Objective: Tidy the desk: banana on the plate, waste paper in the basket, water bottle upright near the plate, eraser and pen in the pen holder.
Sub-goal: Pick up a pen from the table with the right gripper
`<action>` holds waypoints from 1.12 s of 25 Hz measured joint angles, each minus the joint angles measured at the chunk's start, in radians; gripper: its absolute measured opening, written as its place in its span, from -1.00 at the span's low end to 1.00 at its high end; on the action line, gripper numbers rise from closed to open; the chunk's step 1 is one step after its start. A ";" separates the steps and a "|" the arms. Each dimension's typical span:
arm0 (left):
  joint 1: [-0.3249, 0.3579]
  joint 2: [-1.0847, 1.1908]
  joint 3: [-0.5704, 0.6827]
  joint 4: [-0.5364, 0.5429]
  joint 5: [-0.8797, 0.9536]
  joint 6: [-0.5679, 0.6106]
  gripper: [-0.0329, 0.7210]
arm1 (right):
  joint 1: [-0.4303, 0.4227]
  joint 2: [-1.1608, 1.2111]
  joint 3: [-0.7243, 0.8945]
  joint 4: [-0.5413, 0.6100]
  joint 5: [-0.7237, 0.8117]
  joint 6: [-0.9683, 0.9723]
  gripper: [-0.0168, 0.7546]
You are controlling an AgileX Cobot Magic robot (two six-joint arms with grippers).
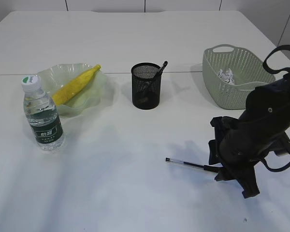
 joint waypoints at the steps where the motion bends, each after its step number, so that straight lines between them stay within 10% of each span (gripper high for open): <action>1: 0.000 0.000 0.000 0.000 0.000 0.000 0.65 | 0.000 0.005 0.000 0.000 -0.005 0.009 -0.23; 28: 0.000 0.000 0.000 0.000 0.000 0.000 0.65 | 0.000 0.066 -0.002 -0.009 -0.088 0.157 -0.23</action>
